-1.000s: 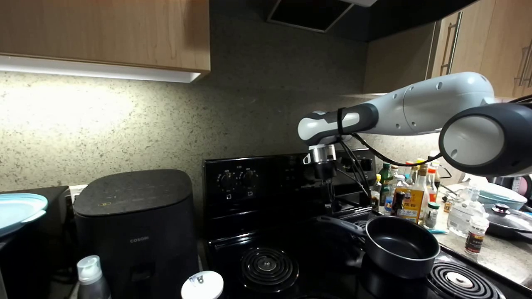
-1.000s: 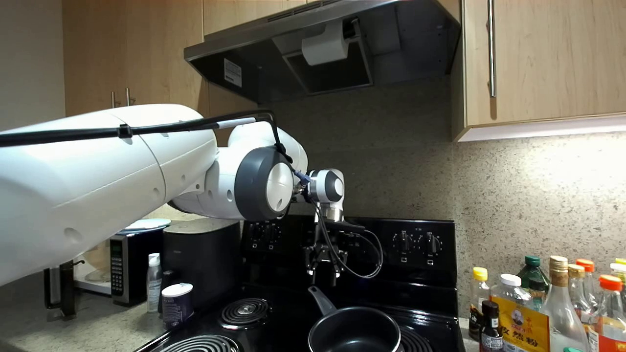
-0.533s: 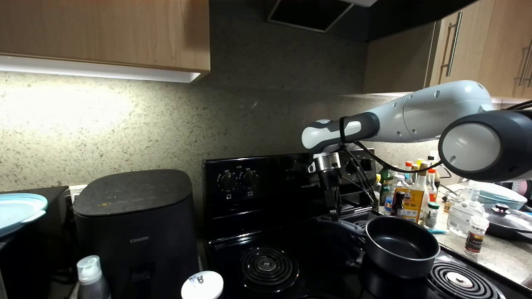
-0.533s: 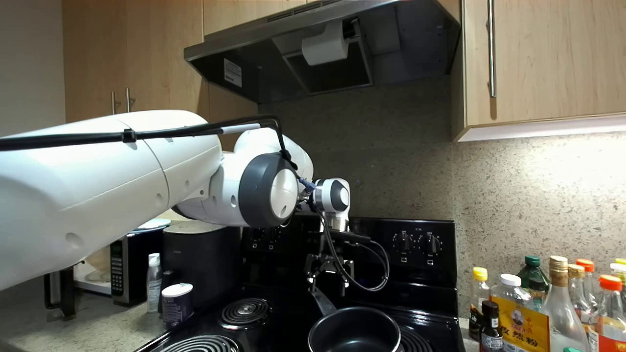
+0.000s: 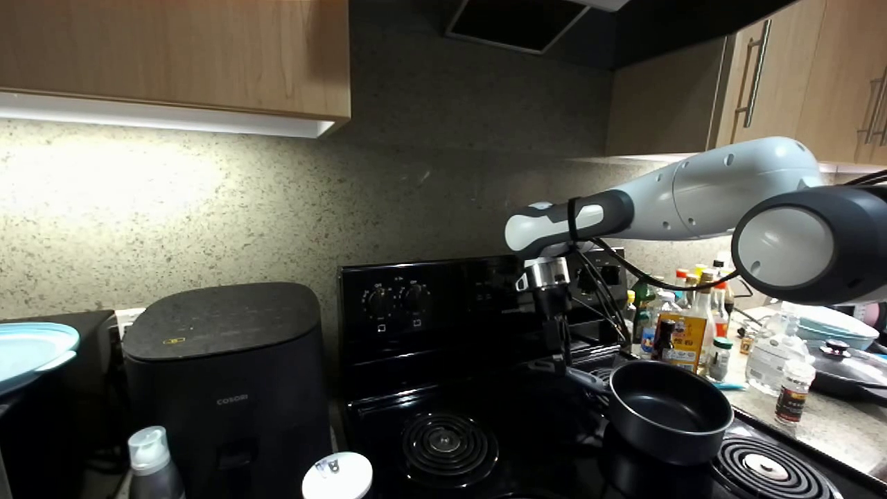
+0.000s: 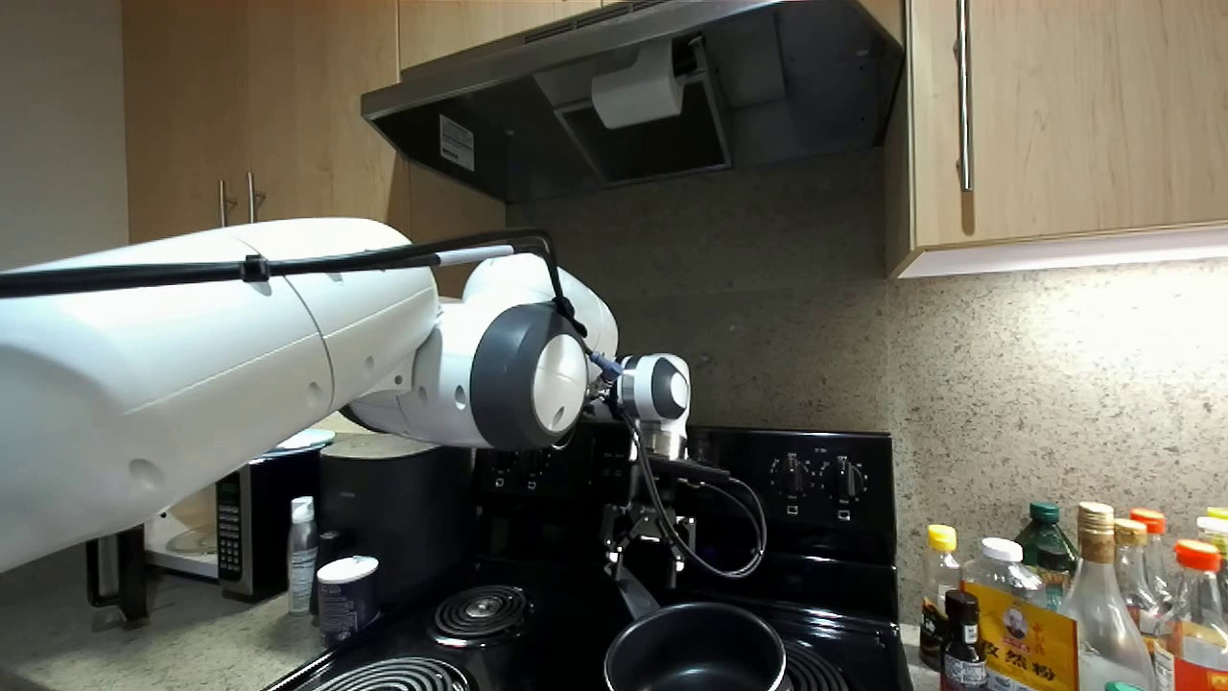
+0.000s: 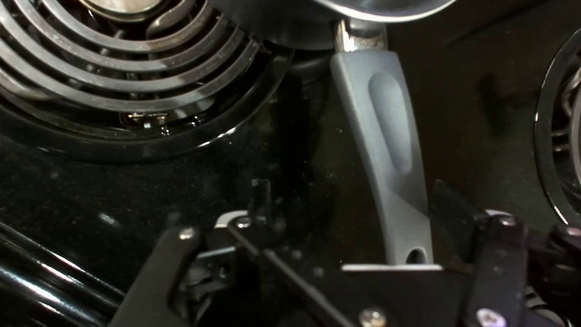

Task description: Move the pot from the right top plate to the right bottom plate of the stove

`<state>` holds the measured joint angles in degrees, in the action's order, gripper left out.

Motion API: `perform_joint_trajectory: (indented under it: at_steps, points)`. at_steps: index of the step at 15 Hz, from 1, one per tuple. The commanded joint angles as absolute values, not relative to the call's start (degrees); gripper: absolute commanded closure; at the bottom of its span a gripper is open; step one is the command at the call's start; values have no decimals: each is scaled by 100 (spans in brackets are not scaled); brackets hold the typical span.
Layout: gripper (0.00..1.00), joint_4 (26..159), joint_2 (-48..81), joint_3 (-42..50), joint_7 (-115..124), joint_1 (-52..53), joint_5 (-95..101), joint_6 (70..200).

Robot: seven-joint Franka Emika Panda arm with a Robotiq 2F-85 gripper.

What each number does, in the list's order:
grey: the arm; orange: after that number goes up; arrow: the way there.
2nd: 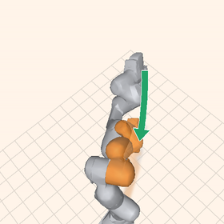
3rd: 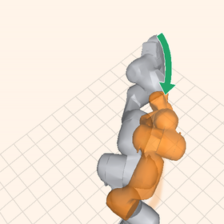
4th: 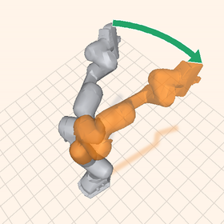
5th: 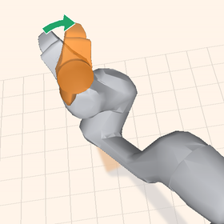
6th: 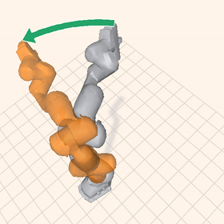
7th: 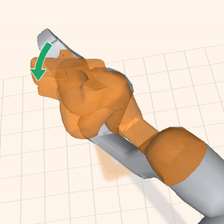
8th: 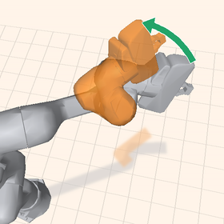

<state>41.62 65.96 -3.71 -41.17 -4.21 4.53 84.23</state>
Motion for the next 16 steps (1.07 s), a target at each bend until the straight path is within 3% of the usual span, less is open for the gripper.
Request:
perform_joint_trajectory:
  at_steps: [1,9,11,16]
  points:
    - [40,4539,6334,-452,-4038,-434,365,8597]
    - [92,4584,6276,-495,-3728,-405,371,8579]
    - [88,4734,6157,-447,-3328,-355,386,8737]
    - [87,5698,5523,-368,-2233,-234,472,9523]
